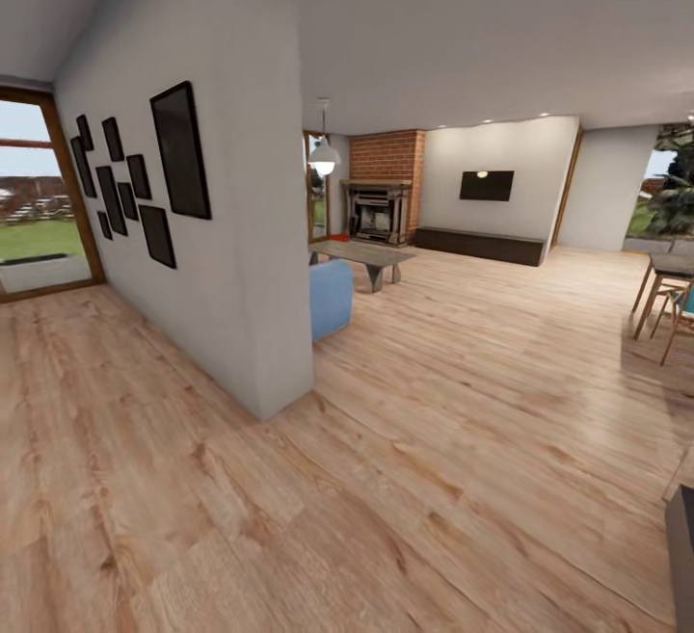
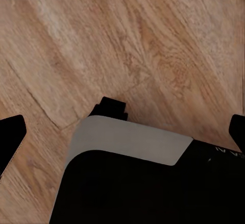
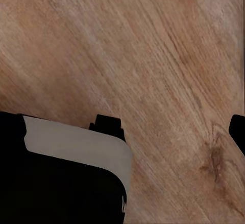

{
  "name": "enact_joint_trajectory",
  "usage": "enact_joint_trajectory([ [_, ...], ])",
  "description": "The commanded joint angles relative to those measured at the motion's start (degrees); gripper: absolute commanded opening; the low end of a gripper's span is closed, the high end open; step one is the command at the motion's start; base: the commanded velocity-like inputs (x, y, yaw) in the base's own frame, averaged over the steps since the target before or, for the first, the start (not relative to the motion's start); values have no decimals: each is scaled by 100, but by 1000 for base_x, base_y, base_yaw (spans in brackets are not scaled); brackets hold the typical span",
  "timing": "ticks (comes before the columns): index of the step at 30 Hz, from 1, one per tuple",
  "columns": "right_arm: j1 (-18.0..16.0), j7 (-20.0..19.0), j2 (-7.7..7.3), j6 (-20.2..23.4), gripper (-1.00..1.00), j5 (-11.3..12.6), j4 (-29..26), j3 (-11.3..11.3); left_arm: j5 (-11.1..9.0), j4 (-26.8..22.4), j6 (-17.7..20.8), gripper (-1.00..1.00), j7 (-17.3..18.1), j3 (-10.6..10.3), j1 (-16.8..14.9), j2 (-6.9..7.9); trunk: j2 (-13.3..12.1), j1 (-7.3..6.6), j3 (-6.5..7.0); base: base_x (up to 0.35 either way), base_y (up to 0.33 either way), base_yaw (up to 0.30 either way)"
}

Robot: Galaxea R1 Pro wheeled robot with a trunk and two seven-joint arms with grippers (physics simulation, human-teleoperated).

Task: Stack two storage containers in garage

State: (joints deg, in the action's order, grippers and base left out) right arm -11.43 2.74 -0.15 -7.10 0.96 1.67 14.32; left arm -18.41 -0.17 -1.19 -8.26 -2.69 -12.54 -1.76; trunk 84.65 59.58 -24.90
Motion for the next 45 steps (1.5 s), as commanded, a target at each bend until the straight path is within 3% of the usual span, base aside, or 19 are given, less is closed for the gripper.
enact_joint_trajectory([
  [1, -8, 15, 1, -26, 100, 10, 18, 35, -40, 0, -12, 100, -18, -30, -2, -1, 3, 3, -6, 326, 0, -250],
  [45, -8, 8, -31, -37, 100, 9, 18, 9, -44, 8, -106, 100, -17, -30, -3, -43, 3, 3, -6, 326, 0, -255],
])
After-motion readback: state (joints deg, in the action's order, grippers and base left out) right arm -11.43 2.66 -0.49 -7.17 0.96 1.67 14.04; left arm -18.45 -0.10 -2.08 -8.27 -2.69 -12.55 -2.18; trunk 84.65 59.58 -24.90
